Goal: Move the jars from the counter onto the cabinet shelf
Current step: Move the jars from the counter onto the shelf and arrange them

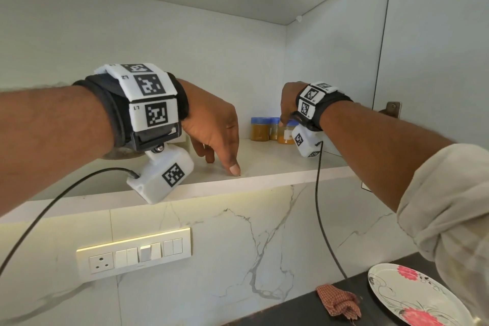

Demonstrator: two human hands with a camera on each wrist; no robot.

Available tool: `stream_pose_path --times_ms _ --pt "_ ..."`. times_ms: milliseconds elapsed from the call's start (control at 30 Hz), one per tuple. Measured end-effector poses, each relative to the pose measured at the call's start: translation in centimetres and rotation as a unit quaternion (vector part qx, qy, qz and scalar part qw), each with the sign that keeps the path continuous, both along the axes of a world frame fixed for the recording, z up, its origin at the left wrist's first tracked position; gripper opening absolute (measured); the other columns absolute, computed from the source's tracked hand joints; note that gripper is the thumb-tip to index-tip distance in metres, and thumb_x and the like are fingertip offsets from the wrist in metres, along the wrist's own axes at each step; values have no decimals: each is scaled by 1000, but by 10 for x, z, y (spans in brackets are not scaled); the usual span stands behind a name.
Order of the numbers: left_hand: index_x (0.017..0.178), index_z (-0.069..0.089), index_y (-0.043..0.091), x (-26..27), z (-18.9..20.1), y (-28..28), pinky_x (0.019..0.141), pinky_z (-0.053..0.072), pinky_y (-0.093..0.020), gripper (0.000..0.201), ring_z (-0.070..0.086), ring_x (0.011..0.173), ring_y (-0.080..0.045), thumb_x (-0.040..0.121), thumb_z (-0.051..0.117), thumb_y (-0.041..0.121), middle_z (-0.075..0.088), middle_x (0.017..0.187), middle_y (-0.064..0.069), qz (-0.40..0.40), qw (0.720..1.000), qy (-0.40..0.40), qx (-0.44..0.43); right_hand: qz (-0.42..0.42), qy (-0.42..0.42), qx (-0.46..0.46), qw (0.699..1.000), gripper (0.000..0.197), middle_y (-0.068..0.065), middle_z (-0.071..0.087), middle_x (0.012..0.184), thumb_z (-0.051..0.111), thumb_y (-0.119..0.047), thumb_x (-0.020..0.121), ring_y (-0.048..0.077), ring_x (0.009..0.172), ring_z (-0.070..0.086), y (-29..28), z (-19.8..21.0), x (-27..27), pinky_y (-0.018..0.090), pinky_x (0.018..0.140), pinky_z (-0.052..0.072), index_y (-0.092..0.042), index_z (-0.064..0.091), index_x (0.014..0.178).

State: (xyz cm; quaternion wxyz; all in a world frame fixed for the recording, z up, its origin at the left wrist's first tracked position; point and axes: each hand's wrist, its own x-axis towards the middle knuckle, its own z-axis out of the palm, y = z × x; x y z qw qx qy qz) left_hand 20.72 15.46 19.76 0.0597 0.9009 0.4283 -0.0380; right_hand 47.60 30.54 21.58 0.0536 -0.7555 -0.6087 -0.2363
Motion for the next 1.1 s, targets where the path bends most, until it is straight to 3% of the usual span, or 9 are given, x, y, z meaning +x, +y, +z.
stream_pose_path --times_ms 167,333,533,633,733,833,967,1033,1100 --pt "87 83 25 0 0 2 86 62 -26 25 76 91 -9 76 85 48 79 83 13 2 1000 -4 2 -4 67 -2 998 47 2 73 65 98 -52 55 25 65 74 -5 3 -1 38 73 66 -17 69 66" --pt "88 83 25 -3 -2 -2 87 62 -26 26 76 94 -12 77 85 48 79 88 9 -3 1000 -9 10 40 216 -12 976 47 -1 74 59 91 -54 77 19 60 69 -38 6 -13 35 78 61 -13 70 71" --pt "101 77 30 -12 -7 -10 85 63 -31 38 75 89 -9 77 80 59 78 102 9 -16 998 -17 56 145 307 54 939 54 7 80 95 80 -57 89 18 73 74 -124 2 -39 20 49 51 -5 73 102" --pt "100 74 37 -17 -6 -22 97 57 -38 43 71 95 -8 75 72 72 76 102 13 -20 990 -15 136 193 314 105 924 59 12 81 98 77 -57 91 26 86 81 -174 -6 -55 25 65 55 0 77 106" --pt "109 72 37 -19 -9 -48 90 50 -26 43 65 93 3 80 68 69 72 110 21 -36 974 -84 208 244 337 160 895 52 5 81 88 79 -58 89 19 74 80 -219 -22 -68 25 73 59 -8 77 101" --pt "105 71 39 -25 -21 -87 83 54 -23 37 69 87 2 80 69 66 70 108 24 -74 941 -226 241 280 359 199 868 38 -5 77 70 82 -57 86 12 62 76 -255 -52 -77 24 63 59 -20 75 87" --pt "99 69 36 -46 -71 -137 67 61 -34 19 72 88 -13 85 76 45 71 107 17 -152 821 -492 246 319 419 192 828 32 0 74 66 85 -50 87 22 65 75 -282 -114 -84 43 71 66 -22 73 81" --pt "101 66 33 -56 -109 -153 66 57 -35 13 70 88 -20 91 73 37 69 107 11 -184 783 -545 237 329 446 169 815 31 5 75 66 83 -46 90 25 64 75 -283 -149 -84 51 72 66 -17 74 84" --pt "101 66 26 -64 -152 -162 66 54 -35 11 69 86 -23 91 70 29 67 107 5 -184 783 -553 216 331 458 152 811 30 8 73 64 83 -44 91 28 62 71 -279 -188 -88 53 69 64 -17 73 84"
